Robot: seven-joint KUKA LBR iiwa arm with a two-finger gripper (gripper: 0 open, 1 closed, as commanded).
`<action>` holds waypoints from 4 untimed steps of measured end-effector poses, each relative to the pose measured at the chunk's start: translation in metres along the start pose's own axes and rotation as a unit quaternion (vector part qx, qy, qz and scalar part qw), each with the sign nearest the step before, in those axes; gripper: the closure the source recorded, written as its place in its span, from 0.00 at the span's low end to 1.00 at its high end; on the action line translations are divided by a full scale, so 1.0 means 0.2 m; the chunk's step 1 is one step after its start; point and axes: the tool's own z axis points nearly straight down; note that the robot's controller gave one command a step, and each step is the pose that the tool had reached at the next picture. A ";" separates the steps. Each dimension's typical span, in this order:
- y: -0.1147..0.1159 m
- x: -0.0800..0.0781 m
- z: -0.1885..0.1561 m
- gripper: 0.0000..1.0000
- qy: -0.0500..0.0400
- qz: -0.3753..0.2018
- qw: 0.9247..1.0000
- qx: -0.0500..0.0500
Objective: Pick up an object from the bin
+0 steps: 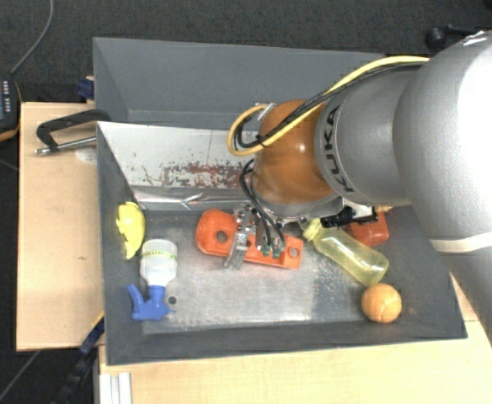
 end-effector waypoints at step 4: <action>0.00 0.00 -0.18 1.00 0.000 0.000 1.000 -0.001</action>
Offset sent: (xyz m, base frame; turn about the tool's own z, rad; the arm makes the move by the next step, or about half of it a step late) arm -0.0001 -0.0001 0.0483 0.0000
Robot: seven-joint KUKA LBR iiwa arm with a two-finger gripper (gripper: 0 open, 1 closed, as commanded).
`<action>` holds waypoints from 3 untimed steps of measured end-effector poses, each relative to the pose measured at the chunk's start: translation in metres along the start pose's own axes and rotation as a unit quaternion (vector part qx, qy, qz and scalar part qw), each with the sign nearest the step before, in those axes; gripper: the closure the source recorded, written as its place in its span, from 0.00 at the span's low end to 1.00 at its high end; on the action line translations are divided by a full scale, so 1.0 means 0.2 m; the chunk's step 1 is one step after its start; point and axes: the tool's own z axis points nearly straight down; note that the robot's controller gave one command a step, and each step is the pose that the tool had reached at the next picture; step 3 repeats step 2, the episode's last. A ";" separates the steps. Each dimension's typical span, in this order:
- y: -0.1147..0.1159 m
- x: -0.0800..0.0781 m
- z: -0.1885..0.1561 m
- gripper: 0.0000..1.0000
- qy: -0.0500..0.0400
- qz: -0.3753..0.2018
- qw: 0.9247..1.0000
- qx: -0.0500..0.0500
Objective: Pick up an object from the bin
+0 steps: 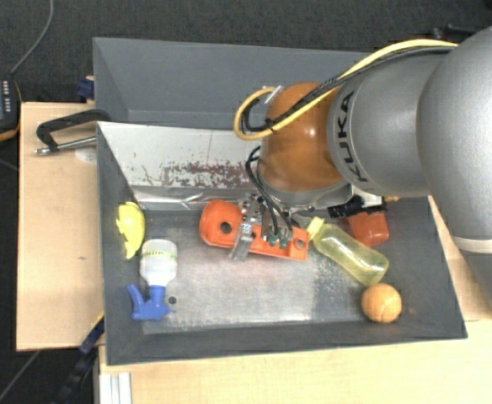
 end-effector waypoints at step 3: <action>0.00 0.00 -0.22 1.00 -0.001 0.000 1.000 -0.001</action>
Offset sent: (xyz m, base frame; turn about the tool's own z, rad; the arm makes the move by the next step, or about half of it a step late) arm 0.0000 0.0000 0.0771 0.0000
